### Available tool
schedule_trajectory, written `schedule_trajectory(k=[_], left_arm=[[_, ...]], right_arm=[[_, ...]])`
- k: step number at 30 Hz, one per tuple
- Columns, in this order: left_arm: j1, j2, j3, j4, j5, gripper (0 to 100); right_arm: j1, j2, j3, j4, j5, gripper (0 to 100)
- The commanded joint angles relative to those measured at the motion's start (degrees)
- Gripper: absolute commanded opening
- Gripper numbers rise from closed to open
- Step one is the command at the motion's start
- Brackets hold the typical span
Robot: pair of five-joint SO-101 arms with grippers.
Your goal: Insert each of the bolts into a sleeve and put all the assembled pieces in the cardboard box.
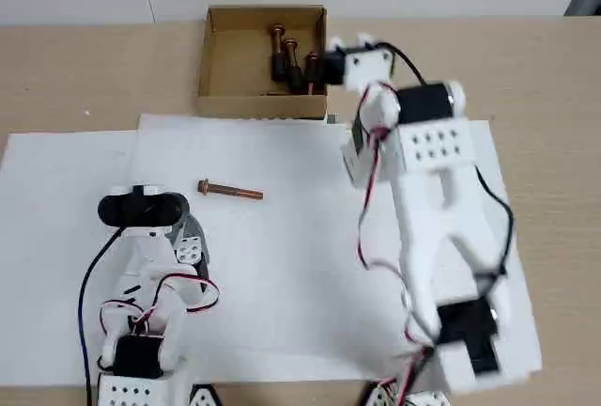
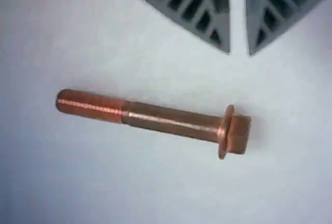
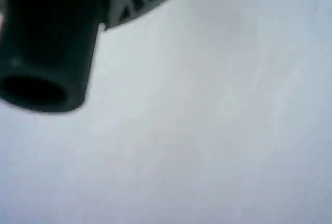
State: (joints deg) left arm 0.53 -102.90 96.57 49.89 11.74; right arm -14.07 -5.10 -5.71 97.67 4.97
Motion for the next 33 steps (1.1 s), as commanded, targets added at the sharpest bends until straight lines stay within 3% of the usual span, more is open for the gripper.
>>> schedule_trajectory(k=[1,6,12,27,33], left_arm=[[0.09,-0.70,-0.31,-0.26,-0.44,1],[0.00,-0.26,-4.97,3.52,-0.44,1],[0.26,2.46,-18.68,10.64,-0.44,1],[-0.26,50.90,-59.12,23.30,0.18,1],[0.26,64.79,-65.98,23.30,7.74,1]], right_arm=[[0.75,-10.68,10.37,-2.68,-5.89,0.4],[4.35,-19.74,22.59,-8.22,-12.04,0.3],[8.31,-29.67,34.81,-15.78,-13.19,0.3],[8.75,-49.01,52.84,-21.93,-13.19,0.2],[9.98,-50.68,53.36,-21.85,-13.27,0.2]])
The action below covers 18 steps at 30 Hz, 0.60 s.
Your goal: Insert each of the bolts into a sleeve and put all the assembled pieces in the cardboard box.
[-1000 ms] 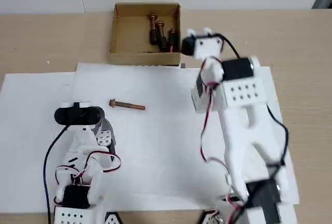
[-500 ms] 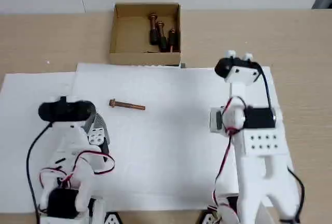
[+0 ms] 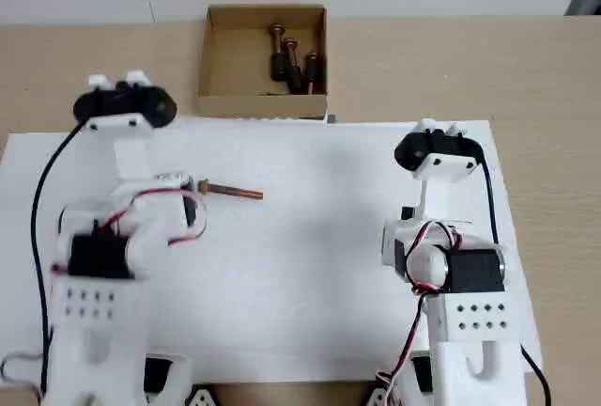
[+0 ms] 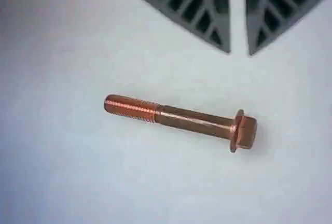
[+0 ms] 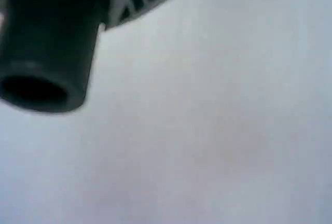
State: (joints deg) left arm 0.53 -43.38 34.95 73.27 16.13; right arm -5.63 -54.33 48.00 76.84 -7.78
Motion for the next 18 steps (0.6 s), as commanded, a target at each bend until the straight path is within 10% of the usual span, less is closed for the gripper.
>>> schedule_trajectory(k=[1,9,18], left_arm=[[0.26,7.38,-5.32,-0.09,5.45,1],[0.18,24.00,-14.29,0.00,26.90,1],[0.62,37.36,-22.55,0.35,34.81,1]], right_arm=[[2.42,-1.45,-0.35,-1.01,-0.53,0.2],[13.32,-1.45,-0.35,-0.57,-0.26,0.2],[14.46,-1.45,-0.35,-1.01,-0.35,0.3]])
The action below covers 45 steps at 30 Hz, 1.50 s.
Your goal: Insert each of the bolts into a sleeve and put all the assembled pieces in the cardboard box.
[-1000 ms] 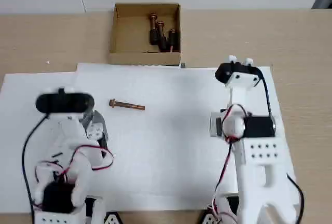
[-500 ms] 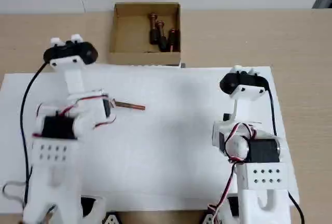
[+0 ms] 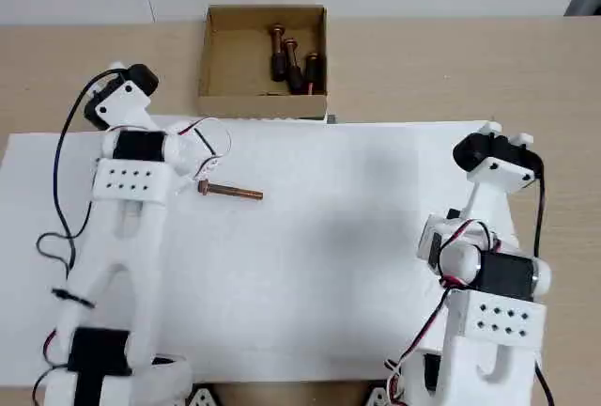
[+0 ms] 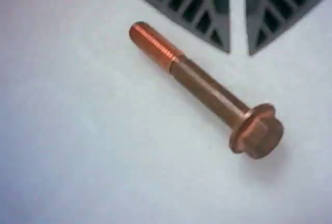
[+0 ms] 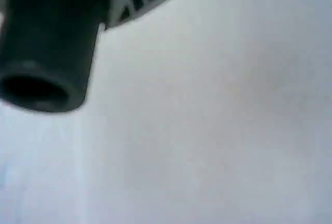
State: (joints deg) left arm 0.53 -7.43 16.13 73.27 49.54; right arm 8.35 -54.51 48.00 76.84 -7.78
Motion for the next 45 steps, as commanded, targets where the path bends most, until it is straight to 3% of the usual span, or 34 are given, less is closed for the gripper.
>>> schedule_trajectory(k=[1,8,45], left_arm=[[0.97,2.29,-4.09,0.26,1.41,1],[4.66,6.77,-4.44,0.35,1.93,12],[0.53,25.49,-9.71,-3.69,2.20,11]], right_arm=[[0.57,-1.27,-0.35,-1.01,-0.35,0.3],[0.66,-1.27,-0.35,-1.01,-0.26,0.3],[0.48,-1.27,-0.35,-1.01,-0.09,0.3]])
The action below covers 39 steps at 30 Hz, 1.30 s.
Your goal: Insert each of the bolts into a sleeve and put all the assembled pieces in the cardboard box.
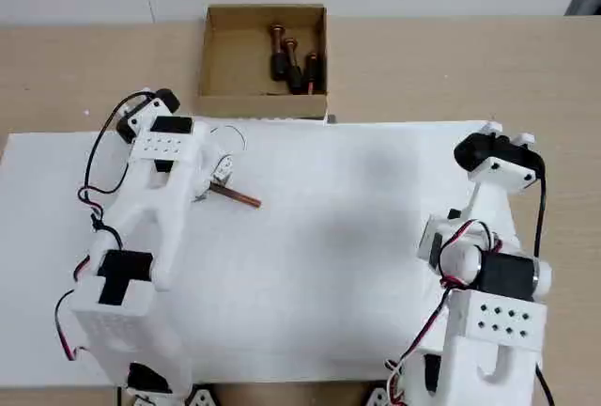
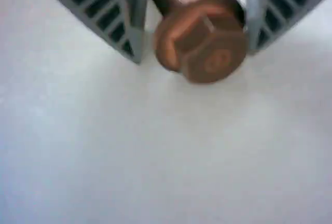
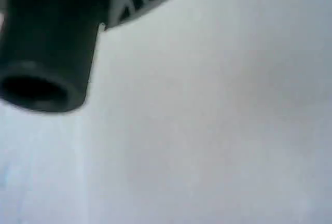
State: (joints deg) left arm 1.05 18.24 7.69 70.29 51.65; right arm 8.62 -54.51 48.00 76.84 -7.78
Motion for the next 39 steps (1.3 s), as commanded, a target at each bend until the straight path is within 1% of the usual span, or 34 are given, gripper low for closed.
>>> schedule_trajectory(k=[1,4,19,21,25,26,30,34,39], left_arm=[[0.00,-0.26,-1.27,-0.70,0.09,9],[0.00,-0.35,-1.27,-0.62,0.09,0],[0.35,-0.44,-1.80,-0.26,-0.09,0],[0.35,-0.53,-4.18,1.32,-0.09,0],[0.79,-3.96,-12.88,7.91,-0.26,0],[1.32,-4.92,-14.73,8.70,-0.70,0],[4.48,-9.93,-19.47,11.08,-7.38,0],[7.21,-16.53,-19.38,11.60,-10.81,0],[11.34,-24.18,-15.34,14.77,-15.74,0]], right_arm=[[0.22,-1.27,-0.35,-1.01,-0.09,0.3],[0.22,-1.27,-0.35,-1.01,-0.09,0.3],[0.22,-1.27,-0.35,-0.66,-0.09,0.3],[0.13,-1.27,-0.35,-0.66,-0.09,0.3],[0.13,-1.27,-0.70,-1.01,-0.18,0.3],[0.13,-1.36,-0.79,-1.01,-0.26,0.3],[-1.10,-1.36,-1.93,-0.48,-0.18,0.2],[-3.91,-2.95,-2.02,-0.13,-0.09,0.2],[-7.60,-11.56,-1.49,0.31,-0.09,0.2]])
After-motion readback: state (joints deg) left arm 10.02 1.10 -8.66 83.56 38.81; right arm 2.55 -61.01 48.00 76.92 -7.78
